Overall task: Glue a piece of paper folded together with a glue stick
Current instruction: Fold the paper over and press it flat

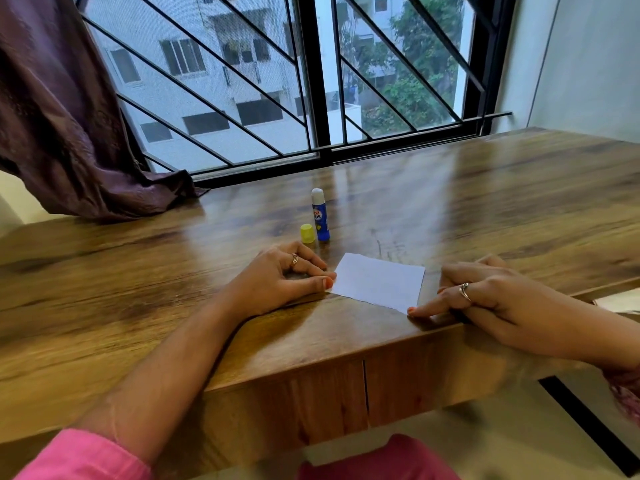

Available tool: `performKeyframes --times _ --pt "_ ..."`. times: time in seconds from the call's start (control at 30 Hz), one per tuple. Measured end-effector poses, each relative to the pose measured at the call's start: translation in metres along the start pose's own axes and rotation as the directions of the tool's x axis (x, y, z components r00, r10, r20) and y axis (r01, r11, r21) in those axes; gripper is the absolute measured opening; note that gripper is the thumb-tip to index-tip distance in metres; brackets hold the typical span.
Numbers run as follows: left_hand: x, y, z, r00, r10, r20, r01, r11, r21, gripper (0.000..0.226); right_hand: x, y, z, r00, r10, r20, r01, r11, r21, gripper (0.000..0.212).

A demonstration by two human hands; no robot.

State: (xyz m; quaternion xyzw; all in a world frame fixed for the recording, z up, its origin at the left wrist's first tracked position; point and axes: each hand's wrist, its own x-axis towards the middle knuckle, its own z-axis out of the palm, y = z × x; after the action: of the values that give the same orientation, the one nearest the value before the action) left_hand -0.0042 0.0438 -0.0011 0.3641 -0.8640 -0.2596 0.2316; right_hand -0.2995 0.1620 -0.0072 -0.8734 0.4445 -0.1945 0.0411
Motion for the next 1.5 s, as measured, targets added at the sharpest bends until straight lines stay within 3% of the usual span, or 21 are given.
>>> performKeyframes --times 0.13,0.23,0.3,0.47,0.57,0.67,0.77,0.9,0.97,1.27,1.5 --pt "-0.001 0.001 0.001 1.000 0.015 -0.014 -0.015 1.000 -0.013 0.030 0.001 -0.002 -0.001 1.000 0.019 -0.003 -0.018 0.993 0.119 0.038" --pt "-0.001 0.001 0.002 0.999 0.022 -0.024 -0.022 1.000 -0.011 0.026 0.000 -0.003 -0.002 0.992 0.096 -0.087 -0.075 0.974 0.212 0.030" --pt "-0.001 0.001 0.001 0.999 0.015 -0.032 -0.016 1.000 -0.011 0.024 0.000 -0.005 0.000 0.987 0.125 -0.103 -0.106 0.980 0.169 0.031" --pt "-0.001 0.000 0.002 0.999 0.019 -0.046 -0.019 1.000 -0.016 0.025 0.004 -0.019 0.004 0.994 0.109 0.027 -0.108 0.993 -0.056 0.041" --pt "-0.002 0.002 0.002 0.992 0.041 -0.121 -0.041 0.999 -0.003 0.020 0.005 -0.025 0.005 0.991 0.125 0.055 -0.123 0.992 -0.028 0.043" --pt "-0.007 0.009 0.001 0.968 0.130 -0.217 -0.107 0.988 0.115 0.016 0.006 -0.025 0.004 0.986 0.151 0.071 -0.153 0.988 0.027 0.044" --pt "-0.016 0.025 0.006 0.959 0.249 -0.137 -0.214 0.950 0.226 0.022 0.008 -0.024 0.004 0.980 0.177 0.091 -0.185 0.979 0.083 0.044" --pt "-0.030 0.051 0.030 0.942 0.328 0.072 -0.335 0.894 0.297 0.037 0.008 -0.022 0.004 0.982 0.150 0.115 -0.163 0.980 0.115 0.038" --pt "-0.034 0.058 0.037 0.931 0.347 0.113 -0.364 0.866 0.342 0.043 0.008 -0.020 0.004 0.982 0.142 0.125 -0.156 0.982 0.107 0.038" --pt "-0.035 0.064 0.041 0.950 0.277 0.141 -0.311 0.864 0.397 0.055 0.009 -0.022 0.001 0.970 0.178 0.163 -0.199 0.973 0.118 0.038" --pt "-0.035 0.066 0.041 0.958 0.253 0.133 -0.286 0.857 0.429 0.050 0.012 -0.005 -0.004 0.933 0.342 0.114 -0.346 0.938 0.026 0.048"
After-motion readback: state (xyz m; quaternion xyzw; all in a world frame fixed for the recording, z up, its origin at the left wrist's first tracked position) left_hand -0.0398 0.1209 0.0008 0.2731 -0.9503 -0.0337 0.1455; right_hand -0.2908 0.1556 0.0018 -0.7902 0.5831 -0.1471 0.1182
